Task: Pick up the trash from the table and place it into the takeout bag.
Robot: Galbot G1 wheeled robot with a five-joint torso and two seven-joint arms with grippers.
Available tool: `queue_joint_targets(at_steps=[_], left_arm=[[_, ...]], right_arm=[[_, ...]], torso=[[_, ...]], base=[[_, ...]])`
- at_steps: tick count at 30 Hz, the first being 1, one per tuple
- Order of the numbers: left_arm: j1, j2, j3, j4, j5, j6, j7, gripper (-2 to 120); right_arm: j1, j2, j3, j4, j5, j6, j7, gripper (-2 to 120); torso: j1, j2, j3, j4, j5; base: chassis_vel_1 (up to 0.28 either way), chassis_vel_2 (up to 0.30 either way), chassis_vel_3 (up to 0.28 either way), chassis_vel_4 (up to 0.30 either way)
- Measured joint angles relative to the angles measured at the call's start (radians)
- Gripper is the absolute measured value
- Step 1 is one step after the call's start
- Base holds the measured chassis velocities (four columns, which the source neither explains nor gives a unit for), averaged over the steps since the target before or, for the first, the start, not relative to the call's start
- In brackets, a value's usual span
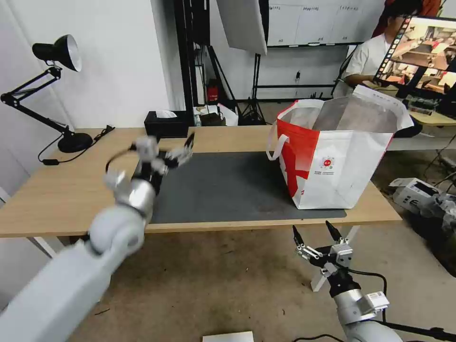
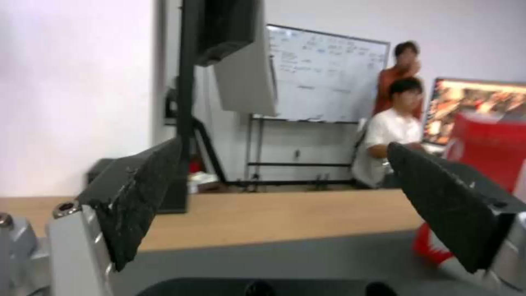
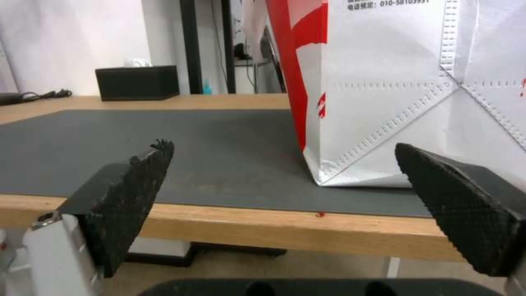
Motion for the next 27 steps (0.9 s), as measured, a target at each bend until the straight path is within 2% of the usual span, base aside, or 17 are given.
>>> queue_joint_targets(at_steps=[2,5,8,11,12,14,20,27], left_arm=[[0.050,-0.034,-0.045,0.001,0.062,-0.019,0.018,100],[0.093,-0.061,-0.086,-0.012,0.086,-0.024,0.025,100],[0.148,-0.078,-0.134,-0.034,0.119,-0.034,0.060,100],[0.281,-0.113,-0.237,-0.093,0.160,-0.035,0.134,100],[0.281,-0.113,-0.237,-0.093,0.160,-0.035,0.134,100],[0.354,-0.139,-0.287,-0.119,0.185,-0.035,0.158,100],[0.472,-0.183,-0.353,-0.145,0.220,-0.037,0.169,100],[0.572,-0.248,-0.387,-0.166,0.280,-0.036,0.171,100]], right_arm=[[0.000,0.000,0.000,0.000,0.000,0.000,0.000,100],[0.000,0.000,0.000,0.000,0.000,0.000,0.000,100],[0.000,0.000,0.000,0.000,0.000,0.000,0.000,100],[0.000,0.000,0.000,0.000,0.000,0.000,0.000,100],[0.000,0.000,0.000,0.000,0.000,0.000,0.000,100],[0.000,0.000,0.000,0.000,0.000,0.000,0.000,100],[0.000,0.000,0.000,0.000,0.000,0.000,0.000,100],[0.000,0.000,0.000,0.000,0.000,0.000,0.000,100]], torso=[[0.000,0.000,0.000,-0.0002,0.0004],[0.000,0.000,0.000,-0.0003,0.0002],[0.000,0.000,0.000,-0.0005,0.0002],[0.000,0.000,0.000,0.0000,0.0002],[0.000,0.000,0.000,0.0000,0.0002],[0.000,0.000,0.000,-0.0002,0.0006],[0.000,0.000,0.000,-0.0002,0.0000],[0.000,0.000,0.000,-0.0001,0.0004]], base=[[0.000,0.000,0.000,0.000],[0.000,0.000,0.000,0.000],[0.000,0.000,0.000,0.000],[0.000,0.000,0.000,0.000],[0.000,0.000,0.000,0.000],[0.000,0.000,0.000,0.000],[0.000,0.000,0.000,0.000],[0.000,0.000,0.000,0.000]])
